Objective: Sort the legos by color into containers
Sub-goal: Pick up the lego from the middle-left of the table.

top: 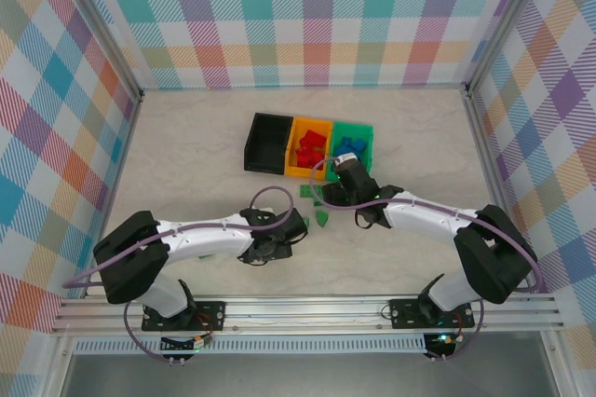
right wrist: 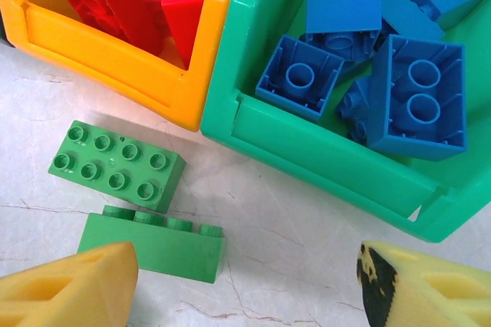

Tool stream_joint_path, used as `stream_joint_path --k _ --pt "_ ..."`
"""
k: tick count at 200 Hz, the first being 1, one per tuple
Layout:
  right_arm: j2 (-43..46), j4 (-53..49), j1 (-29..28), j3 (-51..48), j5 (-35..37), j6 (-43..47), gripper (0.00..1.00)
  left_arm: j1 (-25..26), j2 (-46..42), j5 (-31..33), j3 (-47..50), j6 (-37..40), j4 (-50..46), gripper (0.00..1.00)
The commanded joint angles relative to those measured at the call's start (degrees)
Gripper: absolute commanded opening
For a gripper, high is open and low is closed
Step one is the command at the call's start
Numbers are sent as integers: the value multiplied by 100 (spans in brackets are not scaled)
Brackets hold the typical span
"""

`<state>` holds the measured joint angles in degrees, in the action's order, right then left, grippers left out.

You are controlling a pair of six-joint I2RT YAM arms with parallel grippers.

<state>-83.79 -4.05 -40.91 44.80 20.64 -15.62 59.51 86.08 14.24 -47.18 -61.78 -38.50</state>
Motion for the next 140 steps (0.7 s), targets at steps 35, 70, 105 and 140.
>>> stream_joint_path --k 35,70,105,140 --pt "246 -54 6 23 -13 -75 76 -246 -1088 165 859 -808 599 62" --pt "317 -33 4 -29 -155 -150 76 -367 -1376 163 1031 -976 689 61" --pt "442 -26 4 -83 -214 -201 76 -499 -1252 19 1068 -962 978 63" --pt "521 -9 10 -129 -231 -232 76 -694 -719 -423 887 -708 1266 56"
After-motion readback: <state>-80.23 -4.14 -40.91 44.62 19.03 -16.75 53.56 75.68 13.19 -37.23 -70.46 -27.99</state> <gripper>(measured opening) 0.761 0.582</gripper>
